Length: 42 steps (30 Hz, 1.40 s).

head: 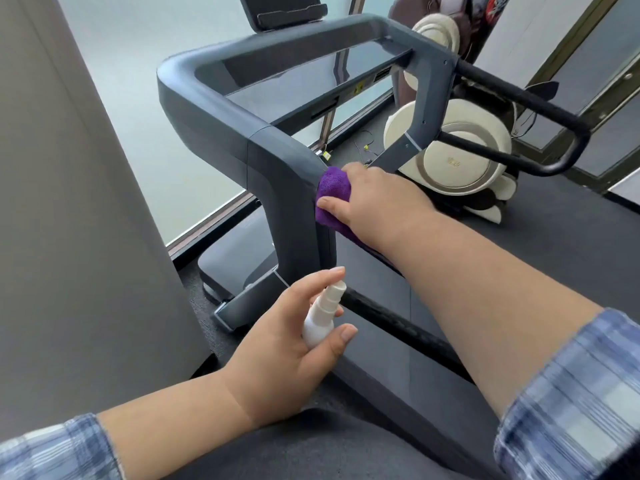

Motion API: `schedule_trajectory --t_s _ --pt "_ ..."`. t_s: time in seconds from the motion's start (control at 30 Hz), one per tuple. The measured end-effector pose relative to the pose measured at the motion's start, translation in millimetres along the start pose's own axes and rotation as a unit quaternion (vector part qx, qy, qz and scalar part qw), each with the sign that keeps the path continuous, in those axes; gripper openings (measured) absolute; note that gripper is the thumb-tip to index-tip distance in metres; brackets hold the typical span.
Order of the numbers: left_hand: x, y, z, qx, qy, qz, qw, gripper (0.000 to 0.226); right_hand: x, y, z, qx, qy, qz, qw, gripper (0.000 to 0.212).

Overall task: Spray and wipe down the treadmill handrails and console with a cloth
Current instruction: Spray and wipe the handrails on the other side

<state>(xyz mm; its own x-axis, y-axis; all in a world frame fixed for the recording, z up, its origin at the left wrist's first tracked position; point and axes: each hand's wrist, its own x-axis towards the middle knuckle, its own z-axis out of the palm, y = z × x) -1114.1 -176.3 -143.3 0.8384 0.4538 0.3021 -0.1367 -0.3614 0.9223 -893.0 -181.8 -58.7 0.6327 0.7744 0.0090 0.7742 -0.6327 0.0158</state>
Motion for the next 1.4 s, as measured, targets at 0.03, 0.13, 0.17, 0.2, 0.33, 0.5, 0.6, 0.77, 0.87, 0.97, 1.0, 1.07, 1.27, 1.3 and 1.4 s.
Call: schedule_trajectory --t_s 0.03,0.13,0.17,0.2,0.33,0.5,0.6,0.77,0.87,0.97,1.0,1.07,1.27,1.3,1.4 --pt "0.0 0.6 1.3 -0.001 -0.004 -0.001 1.0 0.055 3.7 -3.5 -0.5 0.004 -0.01 0.006 1.0 0.064" --pt "-0.7 2.5 6.5 0.002 -0.02 -0.004 1.0 0.055 7.6 -9.8 -2.3 -0.066 0.006 0.026 0.997 0.072" --pt "-1.6 3.1 8.4 0.004 -0.026 -0.007 1.0 0.055 6.6 -12.8 -1.6 -0.104 0.039 0.021 0.994 0.073" --pt "-2.1 3.7 10.1 0.004 -0.03 -0.008 1.0 0.056 5.4 -16.5 0.5 -0.124 0.069 0.011 0.99 0.074" --pt "-5.0 5.4 16.7 0.005 -0.03 -0.011 0.999 0.056 -2.3 -27.6 11.1 -0.045 0.09 -0.002 0.995 0.066" --pt "-11.6 6.6 29.7 0.003 -0.032 -0.017 0.999 0.058 -4.4 -13.9 7.0 -0.038 0.081 0.013 0.996 0.074" --pt "-12.7 6.6 36.2 0.012 -0.044 -0.012 0.999 0.056 -7.1 -5.1 6.0 -0.017 0.067 0.027 0.997 0.073" --pt "-11.6 9.4 46.0 0.032 -0.062 -0.008 0.998 0.058 -29.7 23.0 0.9 0.019 0.033 0.038 0.999 0.072" --pt "-7.4 13.6 51.1 0.034 -0.073 -0.002 0.997 0.059 -55.1 48.3 1.4 0.032 0.026 0.038 0.998 0.069" --pt "-3.0 12.9 52.1 0.04 -0.08 0.004 0.996 0.059 -76.8 72.1 2.9 0.054 0.022 0.047 0.997 0.066" --pt "-2.0 11.8 51.8 0.047 -0.083 0.007 0.995 0.059 -82.7 80.4 3.4 0.062 0.021 0.05 0.997 0.065" --pt "-0.6 9.3 49.9 0.047 -0.085 0.006 0.995 0.059 -92.0 94.7 4.7 0.07 0.026 0.053 0.996 0.06" --pt "5.2 0.3 37.5 0.031 -0.068 0.012 0.997 0.059 -90.4 88.0 10.0 0.027 0.07 0.049 0.996 0.056" --pt "6.4 -1.5 35.4 0.03 -0.065 0.014 0.997 0.059 -85.9 82.4 10.3 0.018 0.077 0.054 0.995 0.056" --pt "7.4 -6.7 29.0 0.035 -0.059 0.022 0.997 0.058 -65.3 58.6 11.4 0.008 0.086 0.065 0.994 0.058"
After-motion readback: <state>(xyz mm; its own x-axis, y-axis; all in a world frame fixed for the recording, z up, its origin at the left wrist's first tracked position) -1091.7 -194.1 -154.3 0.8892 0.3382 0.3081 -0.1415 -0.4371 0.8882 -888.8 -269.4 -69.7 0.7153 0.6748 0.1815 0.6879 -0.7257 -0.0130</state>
